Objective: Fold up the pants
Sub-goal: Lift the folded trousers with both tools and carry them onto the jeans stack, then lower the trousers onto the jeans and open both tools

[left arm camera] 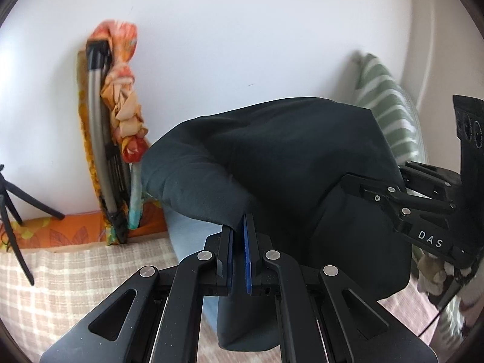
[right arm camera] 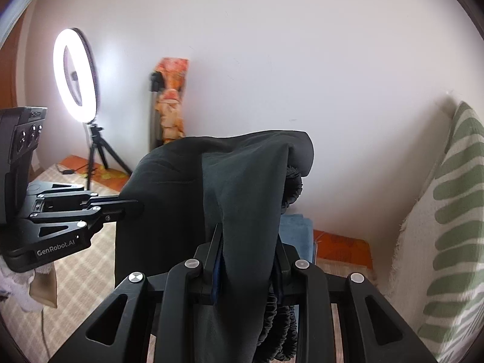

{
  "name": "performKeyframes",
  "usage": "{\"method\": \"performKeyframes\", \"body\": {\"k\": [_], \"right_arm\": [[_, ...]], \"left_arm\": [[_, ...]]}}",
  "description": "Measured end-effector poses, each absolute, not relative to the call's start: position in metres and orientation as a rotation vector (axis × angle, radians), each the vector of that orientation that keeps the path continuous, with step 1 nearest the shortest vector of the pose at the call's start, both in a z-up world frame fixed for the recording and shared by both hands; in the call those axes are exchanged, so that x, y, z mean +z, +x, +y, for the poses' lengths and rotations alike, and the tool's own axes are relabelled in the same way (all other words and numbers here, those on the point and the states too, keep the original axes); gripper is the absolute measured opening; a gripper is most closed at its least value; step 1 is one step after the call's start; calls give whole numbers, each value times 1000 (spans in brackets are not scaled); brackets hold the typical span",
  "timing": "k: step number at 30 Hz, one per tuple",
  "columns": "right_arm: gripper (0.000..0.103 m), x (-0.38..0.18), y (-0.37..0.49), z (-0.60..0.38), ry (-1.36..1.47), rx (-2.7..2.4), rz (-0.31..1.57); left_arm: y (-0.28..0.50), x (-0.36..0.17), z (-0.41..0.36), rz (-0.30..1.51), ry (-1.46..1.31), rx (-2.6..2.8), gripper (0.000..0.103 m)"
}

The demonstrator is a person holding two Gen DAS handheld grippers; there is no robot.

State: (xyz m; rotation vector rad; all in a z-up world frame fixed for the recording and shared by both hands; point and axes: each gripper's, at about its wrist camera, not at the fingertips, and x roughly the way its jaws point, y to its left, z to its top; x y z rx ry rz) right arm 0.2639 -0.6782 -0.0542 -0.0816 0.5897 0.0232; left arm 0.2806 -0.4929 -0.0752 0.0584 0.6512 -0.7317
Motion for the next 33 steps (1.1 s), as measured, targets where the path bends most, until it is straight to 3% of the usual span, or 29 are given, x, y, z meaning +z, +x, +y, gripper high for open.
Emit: {"method": "performKeyframes", "body": {"k": [7, 9, 11, 12, 14, 15, 16, 18, 33], "right_arm": [[27, -92, 312, -691, -51, -16, 688], [34, -102, 325, -695, -53, -61, 727], [43, -106, 331, -701, -53, -119, 738], [56, -106, 330, -705, -42, -135, 744], [66, -105, 329, -712, -7, -130, 741], [68, -103, 327, -713, -5, -135, 735], [71, -102, 323, -713, -5, -148, 731], [88, -101, 315, -715, 24, -171, 721], [97, -95, 228, -678, 0, -174, 669]], "left_arm": [[310, -107, -507, 716, 86, -665, 4], [316, -112, -505, 723, 83, -640, 5], [320, -116, -503, 742, 81, -631, 13], [321, -116, -501, 754, 77, -634, 15], [320, -116, -496, 760, 78, -644, 47], [318, -116, -494, 757, 86, -648, 53], [315, -116, -491, 753, 97, -654, 58], [309, -116, -484, 749, 109, -667, 58], [247, -93, -431, 663, 103, -658, 74]]}}
